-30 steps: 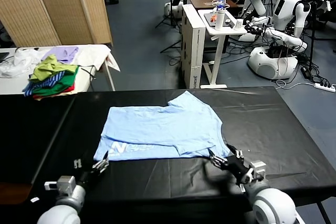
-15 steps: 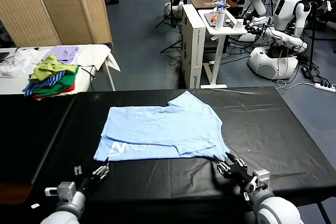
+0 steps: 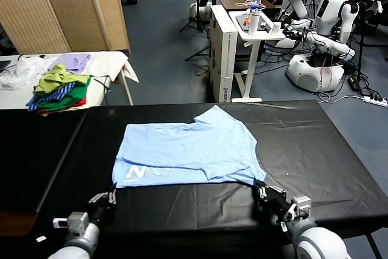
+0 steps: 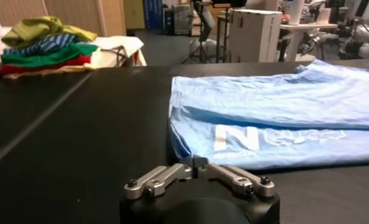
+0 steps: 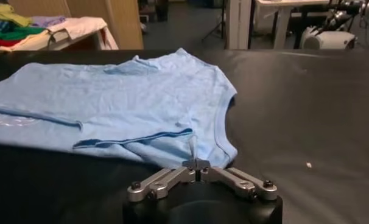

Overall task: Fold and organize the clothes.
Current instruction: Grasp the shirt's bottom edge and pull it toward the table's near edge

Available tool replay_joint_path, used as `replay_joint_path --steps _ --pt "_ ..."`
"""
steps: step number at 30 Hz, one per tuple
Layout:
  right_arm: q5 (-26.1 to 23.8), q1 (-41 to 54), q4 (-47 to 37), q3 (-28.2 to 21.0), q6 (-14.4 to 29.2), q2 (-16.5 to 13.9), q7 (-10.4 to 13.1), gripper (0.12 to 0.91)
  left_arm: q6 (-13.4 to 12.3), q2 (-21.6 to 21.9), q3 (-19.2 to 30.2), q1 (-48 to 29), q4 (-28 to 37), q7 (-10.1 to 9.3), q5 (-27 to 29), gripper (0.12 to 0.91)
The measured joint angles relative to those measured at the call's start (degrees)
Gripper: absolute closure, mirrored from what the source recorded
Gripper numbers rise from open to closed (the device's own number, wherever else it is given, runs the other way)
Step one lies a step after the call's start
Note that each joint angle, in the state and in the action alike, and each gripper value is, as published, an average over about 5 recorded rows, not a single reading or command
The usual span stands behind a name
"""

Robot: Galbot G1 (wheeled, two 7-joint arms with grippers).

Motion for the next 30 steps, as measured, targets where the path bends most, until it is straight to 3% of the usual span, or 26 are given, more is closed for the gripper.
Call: replay_joint_path --steps 7,23,26,30 --pt "0.98 -3.48 4.18 2.67 -3.63 -0.51 0.68 0.886 0.04 2.03 -1.45 4.24 -1.79 0.24 3.22 0.886" --pt "0.85 -7.81 8.36 3.62 -3.72 -0.46 0.50 0.882 0.52 2.77 -4.17 14.00 -7.23 -0.09 4.64 0.886" --pt "0.94 -8.66 9.22 4.23 -3.72 -0.68 0.53 0.800 0.77 2.17 -4.22 15.02 -8.02 -0.87 4.64 0.886" --pt "1.78 -10.55 10.93 5.93 -3.72 -1.23 0.52 0.554 1.60 1.41 -4.37 15.93 -8.97 -1.77 4.38 0.831"
